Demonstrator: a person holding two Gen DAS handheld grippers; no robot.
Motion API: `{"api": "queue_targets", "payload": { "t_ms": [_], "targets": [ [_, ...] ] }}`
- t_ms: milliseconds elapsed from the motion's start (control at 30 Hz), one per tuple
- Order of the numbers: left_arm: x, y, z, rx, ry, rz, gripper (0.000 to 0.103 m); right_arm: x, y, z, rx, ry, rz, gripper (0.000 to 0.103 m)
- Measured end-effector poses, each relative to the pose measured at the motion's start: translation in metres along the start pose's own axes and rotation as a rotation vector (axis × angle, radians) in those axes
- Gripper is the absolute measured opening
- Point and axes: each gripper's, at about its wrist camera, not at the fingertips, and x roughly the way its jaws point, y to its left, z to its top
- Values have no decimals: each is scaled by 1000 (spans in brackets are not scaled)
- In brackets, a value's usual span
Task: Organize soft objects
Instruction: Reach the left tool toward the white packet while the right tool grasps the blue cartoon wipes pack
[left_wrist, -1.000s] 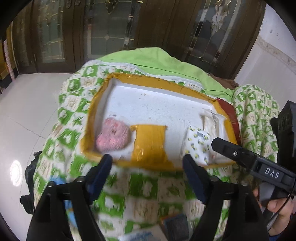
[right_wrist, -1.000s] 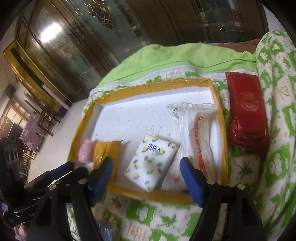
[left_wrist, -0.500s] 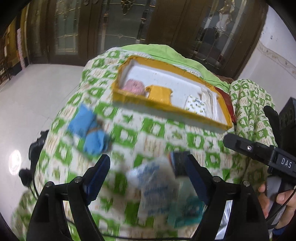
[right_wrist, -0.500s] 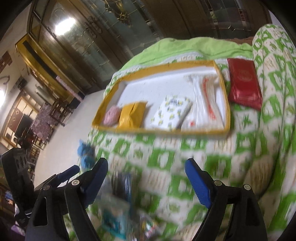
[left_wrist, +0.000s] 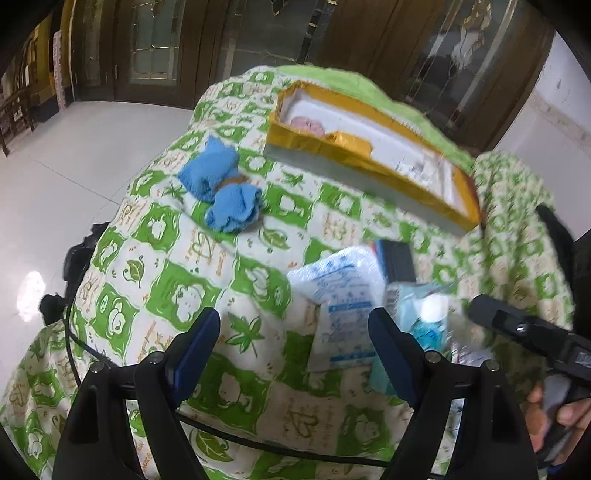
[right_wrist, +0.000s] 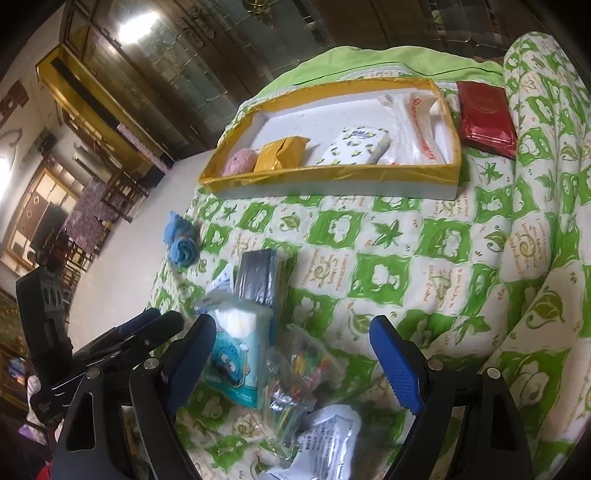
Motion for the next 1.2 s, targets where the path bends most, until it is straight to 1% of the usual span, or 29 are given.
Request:
{"api": "queue_targets", "payload": {
  "t_ms": [33, 67, 133, 167, 267, 433, 467, 567, 633, 667, 700, 733, 800, 833, 900, 1000, 1067, 1133, 1167, 1200],
  "targets": [
    [5, -2, -2, 20, 17, 28, 82, 0, 3, -2, -5, -3, 1, 86],
    [7, -4, -4, 31, 26, 37, 82, 1, 8, -3, -15, -6, 3, 83],
    [10, -9, -7, 61, 37, 47, 82, 0, 18, -4, -49, -17, 5, 74],
    [11, -11, -8, 73, 39, 46, 82, 1, 21, -4, -66, -22, 3, 73],
    [13, -18, -12, 98, 50, 15, 82, 4, 31, -3, -89, -19, 16, 72],
    [19, -22, -14, 108, 68, 9, 82, 23, 43, 2, -97, 31, 36, 72],
    [19, -21, -14, 102, 70, 5, 82, 27, 46, 2, -105, 43, 28, 72],
    [19, -19, -13, 84, 70, -9, 82, 41, 48, 0, -124, 86, -40, 71],
    [20, -22, -15, 103, 70, 7, 82, 53, 40, -3, -104, 151, -65, 54],
    [20, -24, -15, 115, 67, 11, 82, 56, 34, -3, -75, 177, -56, 51],
    [20, -26, -15, 124, 63, 9, 82, 58, 27, -4, -45, 194, -47, 45],
    [19, -29, -15, 135, 57, 3, 82, 57, 25, -4, -37, 192, -44, 40],
    [19, -33, -14, 145, 53, 1, 82, 49, 22, -1, -34, 162, -53, 33],
    [20, -35, -13, 151, 53, 1, 82, 44, 21, 2, -42, 133, -77, 26],
    [24, -40, -10, 163, 56, 14, 82, 38, 18, 9, -53, 86, -124, 22],
    [30, -45, -4, 162, 58, 23, 82, 38, 9, 15, -38, 67, -160, 22],
    [34, -46, -1, 146, 64, 18, 82, 41, 2, 16, -13, 73, -141, 22],
    [38, -48, -1, 147, 71, 26, 82, 42, -2, 17, 2, 73, -125, 24],
    [38, -48, -2, 152, 69, 30, 74, 42, -3, 17, 10, 66, -122, 25],
    [38, -48, -3, 156, 67, 28, 60, 40, -6, 18, 16, 65, -119, 30]
  ]
}}
